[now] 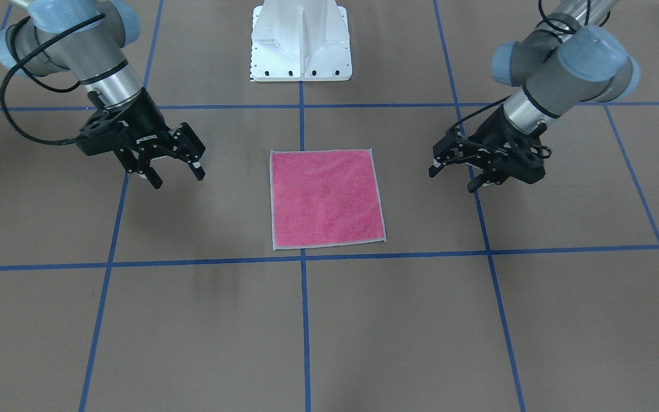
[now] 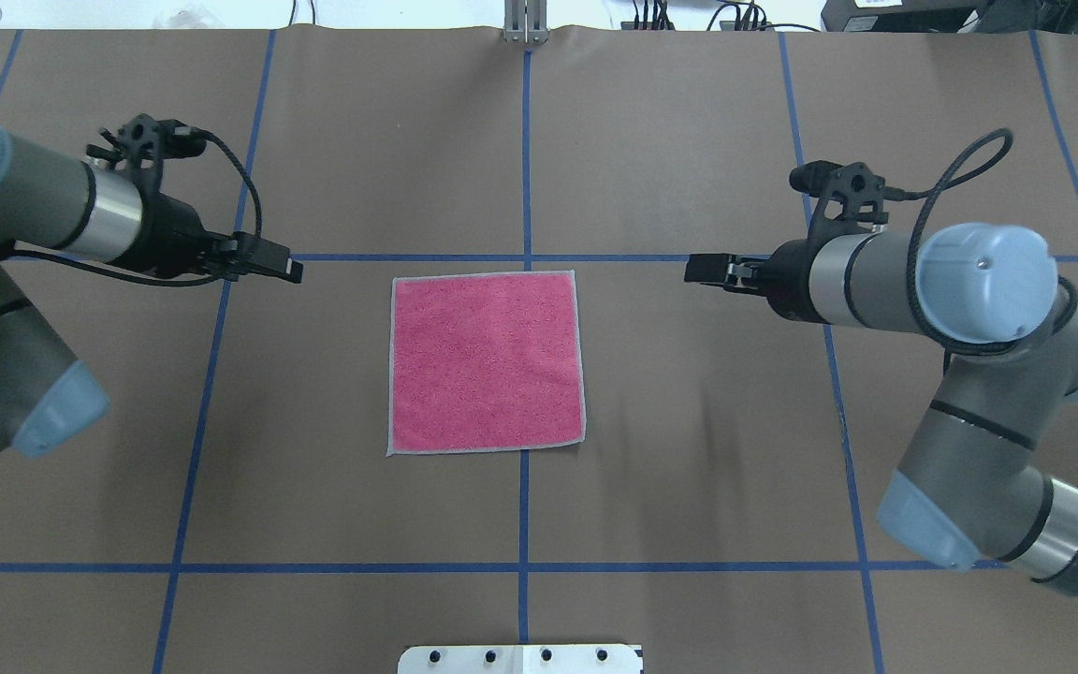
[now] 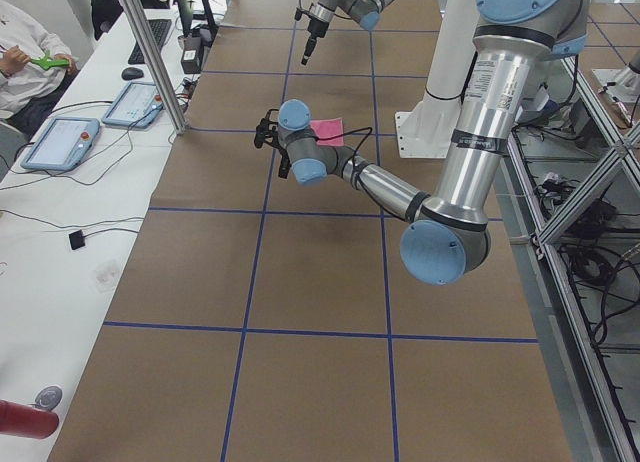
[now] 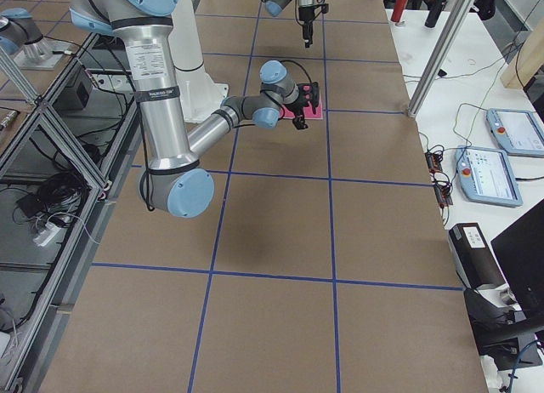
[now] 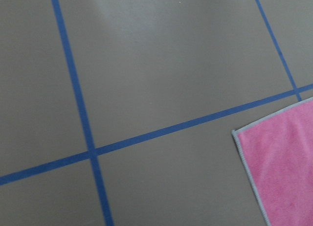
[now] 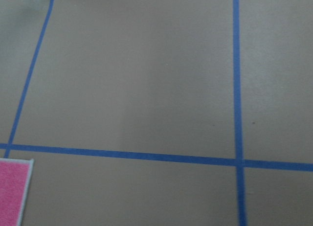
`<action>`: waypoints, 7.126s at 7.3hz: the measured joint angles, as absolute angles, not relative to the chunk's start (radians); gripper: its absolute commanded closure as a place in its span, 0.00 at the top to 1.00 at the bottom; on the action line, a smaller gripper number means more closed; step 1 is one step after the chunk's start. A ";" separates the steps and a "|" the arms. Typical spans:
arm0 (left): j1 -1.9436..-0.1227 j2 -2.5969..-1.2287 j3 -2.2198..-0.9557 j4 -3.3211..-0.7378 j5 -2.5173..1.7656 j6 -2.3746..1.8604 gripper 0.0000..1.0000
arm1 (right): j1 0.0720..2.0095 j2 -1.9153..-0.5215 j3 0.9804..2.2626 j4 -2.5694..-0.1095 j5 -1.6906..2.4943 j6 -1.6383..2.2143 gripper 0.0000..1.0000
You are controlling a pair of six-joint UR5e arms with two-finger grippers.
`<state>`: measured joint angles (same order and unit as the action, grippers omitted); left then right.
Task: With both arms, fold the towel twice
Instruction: 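Move both grippers in toward the pink towel's sides, then lower the right gripper to the towel's near corner while the left gripper descends beside it, then position the left gripper at the towel's other near corner and grasp both corners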
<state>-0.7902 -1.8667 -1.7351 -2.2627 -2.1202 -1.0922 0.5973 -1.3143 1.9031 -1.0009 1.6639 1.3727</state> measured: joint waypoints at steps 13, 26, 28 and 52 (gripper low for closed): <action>-0.590 -1.888 -1.749 -2.270 -1.858 -1.341 0.99 | 0.246 -1.093 1.775 -1.263 1.355 2.153 0.72; -0.589 -1.887 -1.747 -2.271 -1.857 -1.339 0.99 | 0.221 -1.102 1.764 -1.264 1.338 2.197 0.15; -0.589 -1.887 -1.747 -2.271 -1.857 -1.339 1.00 | 0.221 -1.101 1.765 -1.264 1.336 2.197 0.00; -0.345 -1.880 -1.761 -2.260 -1.627 -1.805 0.79 | 0.224 -1.102 1.773 -1.262 1.292 2.198 0.00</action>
<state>-0.3453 -1.8796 -1.7611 -2.2596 -1.6266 -1.8046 0.2239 -1.1019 1.7733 -1.2625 1.2920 2.1982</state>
